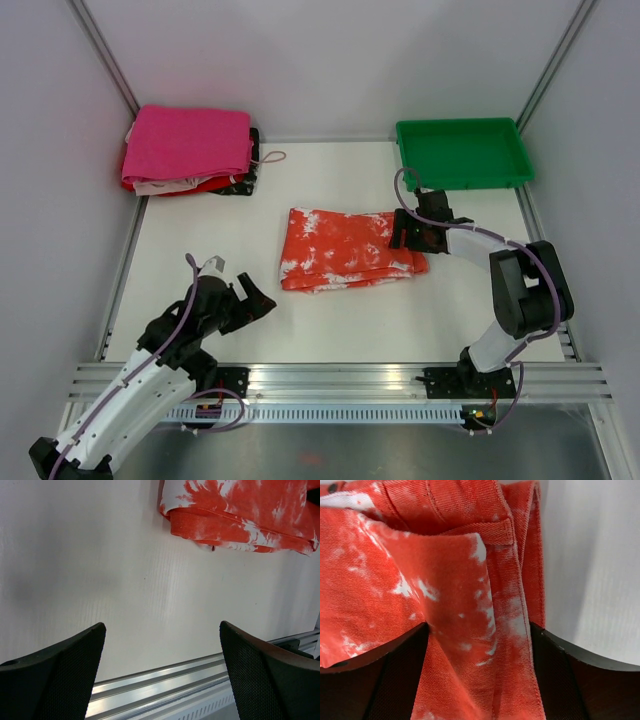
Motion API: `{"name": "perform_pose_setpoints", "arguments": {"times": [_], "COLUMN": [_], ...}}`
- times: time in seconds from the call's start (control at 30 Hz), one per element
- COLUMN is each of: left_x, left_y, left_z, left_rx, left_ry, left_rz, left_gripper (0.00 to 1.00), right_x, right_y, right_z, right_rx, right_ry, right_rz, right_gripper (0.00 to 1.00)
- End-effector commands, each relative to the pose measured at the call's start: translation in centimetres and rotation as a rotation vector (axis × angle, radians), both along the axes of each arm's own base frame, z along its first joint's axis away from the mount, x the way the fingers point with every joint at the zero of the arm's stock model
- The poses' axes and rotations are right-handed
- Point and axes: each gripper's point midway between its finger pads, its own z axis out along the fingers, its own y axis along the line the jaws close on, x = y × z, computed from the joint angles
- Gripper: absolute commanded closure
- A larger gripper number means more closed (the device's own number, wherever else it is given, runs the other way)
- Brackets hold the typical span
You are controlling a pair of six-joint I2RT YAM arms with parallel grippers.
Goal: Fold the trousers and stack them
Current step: Neatly place the folded trousers to the corner
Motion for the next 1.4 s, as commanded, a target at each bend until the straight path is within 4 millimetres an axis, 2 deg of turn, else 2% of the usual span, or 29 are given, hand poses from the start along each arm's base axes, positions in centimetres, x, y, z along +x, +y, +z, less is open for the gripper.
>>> {"name": "perform_pose_setpoints", "arguments": {"times": [0.0,0.07,0.17,0.23,0.27,0.33,0.37,0.4,0.5,0.53,0.57,0.6,0.63,0.67,0.7,0.73,0.77,0.9,0.93,0.97,1.0,1.07,1.1,1.23,1.37], "left_x": [0.0,0.3,1.1,1.9,2.7,3.9,4.7,5.7,8.4,9.5,10.8,11.6,12.6,14.0,15.0,15.9,17.3,20.1,20.2,21.3,21.5,21.7,21.9,21.7,21.2], "left_y": [-0.3,-0.6,-0.7,-0.6,-0.9,-0.8,-0.9,-1.1,-1.3,-1.9,-2.7,-3.0,-3.5,-4.3,-4.0,-4.7,-4.4,-4.5,-5.3,-6.1,-6.8,-8.3,-8.6,-8.6,-8.4], "left_z": [1.5,2.1,2.6,2.4,2.5,2.5,3.2,2.9,4.4,3.7,5.0,5.2,4.0,5.1,4.8,4.9,3.7,1.0,0.6,1.0,-0.6,-1.1,-2.5,-4.9,-6.2], "left_rx": [-0.044,-0.064,-0.068,-0.05,-0.044,-0.013,-0.003,0.033,0.099,0.132,0.132,0.158,0.188,0.183,0.195,0.163,0.162,0.175,0.144,0.111,0.103,0.051,0.048,0.069,0.08], "left_ry": [-0.031,-0.048,-0.072,-0.076,-0.09,-0.112,-0.135,-0.131,-0.167,-0.15,-0.178,-0.186,-0.148,-0.168,-0.161,-0.165,-0.131,-0.073,-0.061,-0.098,-0.074,-0.069,-0.047,0.012,0.029], "left_rz": [0.002,0.007,0.025,0.042,0.043,0.061,0.068,0.066,0.085,0.066,0.048,0.019,0.001,-0.014,-0.015,-0.038,-0.028,-0.064,-0.114,-0.146,-0.189,-0.257,-0.27,-0.289,-0.302], "left_gripper": [0.01,0.01,0.01,0.0,0.0,0.0,0.0,0.0,0.0,0.0,0.0,0.0,0.0,0.0,0.0,0.0,0.0,0.0,0.0,0.01,0.02,0.04,0.04,0.07,0.11], "right_x": [1.0,0.6,-0.1,-0.2,-0.7,-0.8,-0.8,-1.0,-1.4,-1.4,-1.5,-1.5,-1.4,-1.3,-1.0,-0.7,-0.7,-0.5,-0.5,-0.3,-0.3,-0.2,0.0,0.8,0.7], "right_y": [1.2,1.4,1.9,2.4,2.9,3.2,3.3,3.5,3.6,3.6,3.5,3.6,3.8,3.9,4.0,4.1,4.1,4.5,4.4,4.3,4.2,4.6,4.6,5.2,6.3], "right_z": [-0.7,-1.3,-1.7,-1.7,-1.7,-1.8,-1.8,-1.7,-1.0,-0.7,-0.2,0.0,0.3,0.6,0.8,1.2,1.0,1.6,1.5,1.5,1.4,1.6,1.6,1.9,0.7], "right_rx": [0.048,0.057,0.088,0.118,0.146,0.165,0.167,0.178,0.183,0.186,0.192,0.199,0.207,0.212,0.212,0.213,0.211,0.226,0.221,0.215,0.214,0.233,0.238,0.279,0.324], "right_ry": [0.011,0.029,0.046,0.043,0.051,0.044,0.041,0.045,0.03,0.017,0.003,-0.008,-0.015,-0.02,-0.024,-0.021,-0.01,-0.008,-0.012,-0.019,-0.012,-0.007,-0.01,-0.009,0.04], "right_rz": [0.019,0.024,0.04,0.053,0.073,0.079,0.085,0.097,0.115,0.115,0.11,0.112,0.117,0.12,0.124,0.129,0.13,0.144,0.138,0.131,0.125,0.122,0.12,0.088,0.117], "right_gripper": [0.15,0.18,0.27,0.44,0.6,0.76,0.83,0.93,1.0,1.0,1.0,1.0,1.0,1.0,1.0,1.0,1.0,1.0,1.0,1.0,1.0,1.0,1.0,1.0,1.0]}}
